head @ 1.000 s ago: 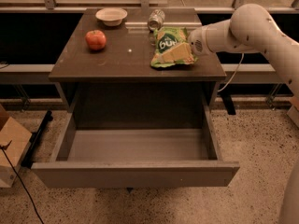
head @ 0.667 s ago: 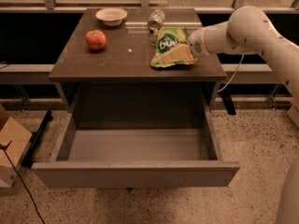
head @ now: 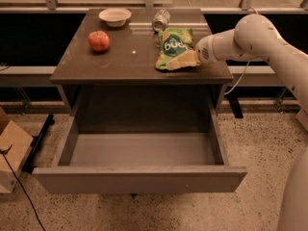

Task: Place green rice chip bag into top drawer

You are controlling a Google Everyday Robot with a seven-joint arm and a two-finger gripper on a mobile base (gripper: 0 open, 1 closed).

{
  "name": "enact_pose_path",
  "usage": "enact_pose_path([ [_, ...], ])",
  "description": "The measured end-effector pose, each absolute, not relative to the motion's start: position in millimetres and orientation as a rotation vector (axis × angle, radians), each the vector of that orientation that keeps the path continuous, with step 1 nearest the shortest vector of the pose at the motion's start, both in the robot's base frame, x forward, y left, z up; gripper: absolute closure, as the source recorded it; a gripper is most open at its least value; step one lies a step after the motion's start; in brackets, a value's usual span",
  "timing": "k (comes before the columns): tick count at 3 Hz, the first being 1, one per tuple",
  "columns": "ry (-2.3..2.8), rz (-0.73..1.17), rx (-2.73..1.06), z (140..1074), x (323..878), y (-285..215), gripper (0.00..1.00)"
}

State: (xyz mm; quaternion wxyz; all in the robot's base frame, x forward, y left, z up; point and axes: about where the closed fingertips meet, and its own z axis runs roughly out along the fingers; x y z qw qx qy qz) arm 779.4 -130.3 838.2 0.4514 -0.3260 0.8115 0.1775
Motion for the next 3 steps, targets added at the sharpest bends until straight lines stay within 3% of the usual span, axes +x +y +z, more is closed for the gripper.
enact_pose_path([
  [1, 2.017, 0.443, -0.796, 833.9, 780.4, -132.8, 0.18],
  [3, 2.010, 0.457, -0.798, 835.2, 776.6, -132.2, 0.63],
])
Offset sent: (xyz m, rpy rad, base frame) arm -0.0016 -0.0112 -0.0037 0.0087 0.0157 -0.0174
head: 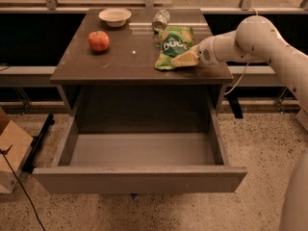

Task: Place green rice chip bag into top drawer

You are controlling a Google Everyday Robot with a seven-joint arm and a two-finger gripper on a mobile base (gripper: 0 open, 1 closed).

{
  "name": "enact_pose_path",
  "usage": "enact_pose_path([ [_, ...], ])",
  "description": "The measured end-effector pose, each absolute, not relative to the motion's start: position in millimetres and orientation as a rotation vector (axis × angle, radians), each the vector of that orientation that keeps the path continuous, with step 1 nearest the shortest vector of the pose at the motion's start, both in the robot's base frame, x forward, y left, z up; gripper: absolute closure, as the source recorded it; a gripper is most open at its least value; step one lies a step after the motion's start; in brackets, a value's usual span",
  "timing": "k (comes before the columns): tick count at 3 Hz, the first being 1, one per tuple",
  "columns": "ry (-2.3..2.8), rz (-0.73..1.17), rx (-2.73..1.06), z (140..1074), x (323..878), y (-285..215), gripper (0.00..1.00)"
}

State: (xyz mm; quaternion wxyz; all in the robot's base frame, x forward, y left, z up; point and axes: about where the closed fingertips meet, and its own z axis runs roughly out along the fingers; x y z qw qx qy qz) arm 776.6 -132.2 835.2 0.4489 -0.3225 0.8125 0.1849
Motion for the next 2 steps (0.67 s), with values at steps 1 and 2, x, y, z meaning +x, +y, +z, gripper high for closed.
enact_pose_path([
  [1, 1.964, 0.477, -0.825, 850.6, 769.3, -124.1, 0.87],
  [2, 1.883, 0.505, -0.877, 877.2, 756.8, -109.0, 1.00],
])
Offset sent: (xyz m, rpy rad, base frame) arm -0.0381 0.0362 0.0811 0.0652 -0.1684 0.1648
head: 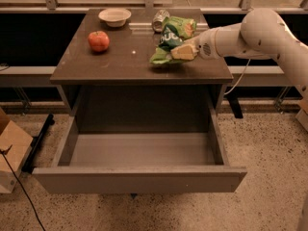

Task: Place green rice chip bag into top drawer

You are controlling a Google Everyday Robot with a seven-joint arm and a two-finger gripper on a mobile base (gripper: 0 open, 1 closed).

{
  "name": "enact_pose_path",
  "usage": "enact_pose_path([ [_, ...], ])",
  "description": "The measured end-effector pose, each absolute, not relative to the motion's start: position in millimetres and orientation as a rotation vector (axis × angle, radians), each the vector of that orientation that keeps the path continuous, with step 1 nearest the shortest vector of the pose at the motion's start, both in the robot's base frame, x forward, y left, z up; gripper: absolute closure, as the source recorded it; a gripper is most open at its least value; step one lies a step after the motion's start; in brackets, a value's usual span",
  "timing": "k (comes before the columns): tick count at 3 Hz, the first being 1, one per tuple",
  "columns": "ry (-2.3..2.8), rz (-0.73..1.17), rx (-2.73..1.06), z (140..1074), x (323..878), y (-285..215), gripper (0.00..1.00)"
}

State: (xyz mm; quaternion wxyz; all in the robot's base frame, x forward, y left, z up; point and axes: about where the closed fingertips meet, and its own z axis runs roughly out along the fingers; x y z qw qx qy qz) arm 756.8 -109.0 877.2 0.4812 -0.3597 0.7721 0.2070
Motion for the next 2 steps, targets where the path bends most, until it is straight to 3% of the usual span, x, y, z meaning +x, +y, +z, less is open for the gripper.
enact_pose_path([
  [2, 1.696, 0.592, -1.001, 933.8, 720.4, -75.7, 1.00],
])
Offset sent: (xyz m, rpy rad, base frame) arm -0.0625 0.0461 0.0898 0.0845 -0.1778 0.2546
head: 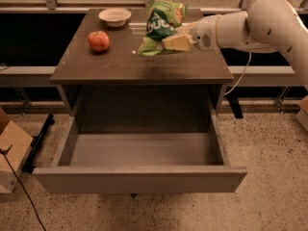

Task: Place green rice chip bag into top drawer

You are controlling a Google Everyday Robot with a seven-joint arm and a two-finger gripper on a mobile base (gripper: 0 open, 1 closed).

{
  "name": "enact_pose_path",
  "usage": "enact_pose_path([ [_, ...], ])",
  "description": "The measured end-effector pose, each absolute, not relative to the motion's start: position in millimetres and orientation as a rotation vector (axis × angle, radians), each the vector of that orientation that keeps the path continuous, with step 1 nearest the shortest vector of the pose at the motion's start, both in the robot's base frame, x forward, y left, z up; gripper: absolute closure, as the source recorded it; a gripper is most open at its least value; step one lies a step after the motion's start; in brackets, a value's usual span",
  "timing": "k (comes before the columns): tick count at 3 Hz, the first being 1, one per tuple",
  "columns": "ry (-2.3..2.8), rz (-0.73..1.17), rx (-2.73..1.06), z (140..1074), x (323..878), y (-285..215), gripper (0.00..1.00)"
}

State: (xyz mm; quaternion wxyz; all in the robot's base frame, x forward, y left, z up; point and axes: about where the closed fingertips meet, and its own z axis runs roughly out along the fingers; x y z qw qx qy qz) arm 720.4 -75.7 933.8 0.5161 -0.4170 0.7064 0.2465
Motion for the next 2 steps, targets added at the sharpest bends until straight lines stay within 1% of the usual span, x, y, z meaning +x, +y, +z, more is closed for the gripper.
enact_pose_path([
  [2, 1.655, 0.619, -1.124, 935.5, 681.6, -57.9, 1.00],
])
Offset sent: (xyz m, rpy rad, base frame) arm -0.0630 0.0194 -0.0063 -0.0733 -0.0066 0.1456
